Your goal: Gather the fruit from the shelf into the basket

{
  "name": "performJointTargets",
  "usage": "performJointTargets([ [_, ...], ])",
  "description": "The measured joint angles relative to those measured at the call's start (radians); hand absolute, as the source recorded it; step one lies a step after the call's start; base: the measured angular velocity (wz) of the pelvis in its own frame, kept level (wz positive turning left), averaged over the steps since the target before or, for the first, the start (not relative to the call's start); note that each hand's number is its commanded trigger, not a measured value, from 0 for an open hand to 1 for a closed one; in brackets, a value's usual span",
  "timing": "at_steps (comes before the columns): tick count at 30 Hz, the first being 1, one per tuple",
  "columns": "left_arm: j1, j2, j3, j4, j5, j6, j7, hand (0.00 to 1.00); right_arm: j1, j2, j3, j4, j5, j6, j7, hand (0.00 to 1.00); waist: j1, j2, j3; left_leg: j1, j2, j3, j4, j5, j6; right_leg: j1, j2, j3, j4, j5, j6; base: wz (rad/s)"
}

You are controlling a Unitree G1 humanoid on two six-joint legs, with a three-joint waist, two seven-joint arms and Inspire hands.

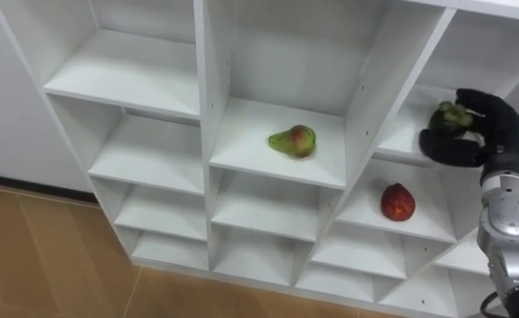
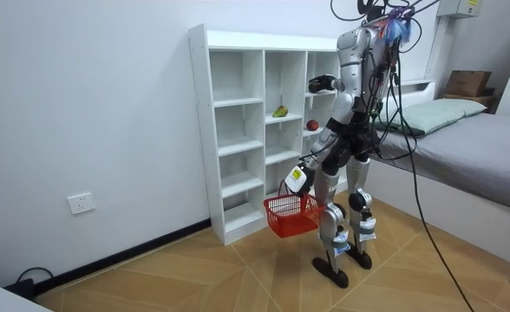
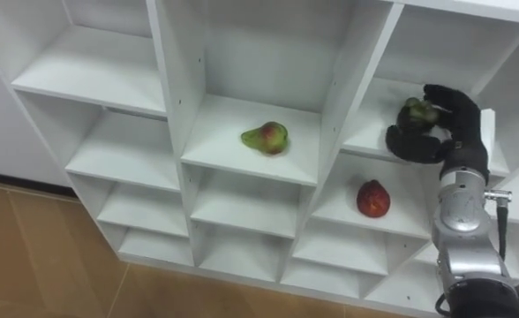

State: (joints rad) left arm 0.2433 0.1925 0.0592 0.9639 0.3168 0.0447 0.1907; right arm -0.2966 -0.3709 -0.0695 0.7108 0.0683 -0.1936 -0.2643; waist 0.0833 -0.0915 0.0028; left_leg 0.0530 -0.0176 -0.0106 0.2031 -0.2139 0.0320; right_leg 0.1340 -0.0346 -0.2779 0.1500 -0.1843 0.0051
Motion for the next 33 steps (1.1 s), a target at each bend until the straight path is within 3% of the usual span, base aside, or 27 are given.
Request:
performJointTargets([
  [8, -0.005, -0.001, -0.007, 0.000, 0.000, 0.000, 0.001, 1.00, -0.003, -0.001, -0.035, 0.019, 0.000, -0.009, -0.011, 1.00, -0.001, 0.002, 0.0006, 0.005, 0.001, 0.000, -0.001, 0.000, -0.001, 0.001, 0.000, 0.003, 0.000, 0.000, 0.000, 0.01],
  [25, -0.015, -0.005, -0.028, 0.001, -0.033, 0.000, -0.005, 1.00, 0.001, 0.008, -0.008, 0.027, 0.008, -0.002, 0.006, 1.00, 0.001, 0.001, 0.0014, 0.008, 0.005, 0.005, -0.002, 0.000, 0.000, 0.004, -0.002, 0.006, 0.000, 0.000, 0.000, -0.01],
  [29, -0.021, -0.012, -0.028, -0.025, -0.050, -0.001, -0.007, 1.00, 0.012, 0.019, 0.013, -0.046, -0.020, 0.023, 0.005, 1.00, -0.003, 0.012, -0.0047, -0.008, 0.004, 0.010, 0.003, 0.002, -0.002, -0.016, 0.001, 0.025, 0.005, 0.002, -0.004, -0.09],
  [33, -0.063, -0.017, -0.028, -0.027, -0.052, -0.011, -0.004, 1.00, 0.103, 0.022, 0.051, -0.214, -0.046, 0.035, 0.006, 1.00, -0.003, 0.021, -0.0094, -0.008, 0.003, 0.016, 0.000, 0.005, -0.003, -0.022, 0.002, 0.029, 0.005, 0.003, -0.005, -0.04],
])
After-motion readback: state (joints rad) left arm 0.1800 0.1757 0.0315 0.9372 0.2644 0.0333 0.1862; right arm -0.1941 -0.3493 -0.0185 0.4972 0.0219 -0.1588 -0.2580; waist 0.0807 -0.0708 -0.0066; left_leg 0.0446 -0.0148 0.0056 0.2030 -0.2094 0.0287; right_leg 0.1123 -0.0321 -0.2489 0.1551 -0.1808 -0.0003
